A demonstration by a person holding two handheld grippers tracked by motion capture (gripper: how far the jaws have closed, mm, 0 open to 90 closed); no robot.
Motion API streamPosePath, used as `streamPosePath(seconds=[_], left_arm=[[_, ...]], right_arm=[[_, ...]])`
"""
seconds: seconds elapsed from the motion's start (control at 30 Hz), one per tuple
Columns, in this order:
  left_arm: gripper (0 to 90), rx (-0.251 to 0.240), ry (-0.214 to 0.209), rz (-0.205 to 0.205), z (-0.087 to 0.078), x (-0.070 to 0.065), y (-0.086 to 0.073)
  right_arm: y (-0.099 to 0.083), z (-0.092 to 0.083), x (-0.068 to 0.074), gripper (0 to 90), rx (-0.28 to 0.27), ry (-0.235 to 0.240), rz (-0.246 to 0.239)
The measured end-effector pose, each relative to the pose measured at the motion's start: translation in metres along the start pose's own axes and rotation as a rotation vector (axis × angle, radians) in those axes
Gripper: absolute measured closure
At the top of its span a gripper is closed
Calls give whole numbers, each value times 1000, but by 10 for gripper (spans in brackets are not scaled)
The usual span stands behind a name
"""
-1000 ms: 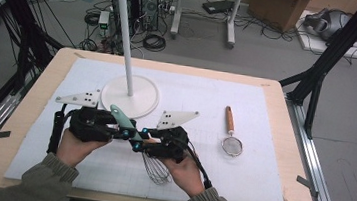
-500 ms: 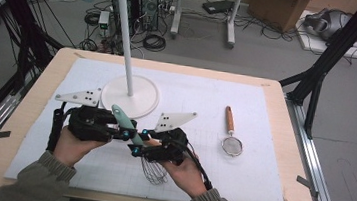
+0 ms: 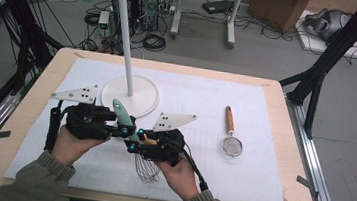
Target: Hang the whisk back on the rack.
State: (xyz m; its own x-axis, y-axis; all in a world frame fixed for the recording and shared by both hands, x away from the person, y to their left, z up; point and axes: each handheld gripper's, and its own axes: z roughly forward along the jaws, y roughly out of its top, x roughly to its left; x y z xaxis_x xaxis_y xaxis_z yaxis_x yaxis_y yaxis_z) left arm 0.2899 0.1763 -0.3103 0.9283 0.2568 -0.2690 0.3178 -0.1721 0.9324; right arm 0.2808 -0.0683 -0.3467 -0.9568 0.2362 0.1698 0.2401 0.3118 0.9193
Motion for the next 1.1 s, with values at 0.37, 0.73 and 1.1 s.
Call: streamPosePath(seconds=[0.37, 0.73, 1.1], left_arm=[[681, 9, 2, 6, 0, -3, 1], [684, 12, 14, 32, 0, -7, 6], [673, 3, 24, 30, -1, -6, 2]], right_arm=[[1, 2, 1, 687, -63, 17, 46], [1, 5, 3, 668, -43, 28, 5], [1, 6, 3, 691, -41, 9, 23]])
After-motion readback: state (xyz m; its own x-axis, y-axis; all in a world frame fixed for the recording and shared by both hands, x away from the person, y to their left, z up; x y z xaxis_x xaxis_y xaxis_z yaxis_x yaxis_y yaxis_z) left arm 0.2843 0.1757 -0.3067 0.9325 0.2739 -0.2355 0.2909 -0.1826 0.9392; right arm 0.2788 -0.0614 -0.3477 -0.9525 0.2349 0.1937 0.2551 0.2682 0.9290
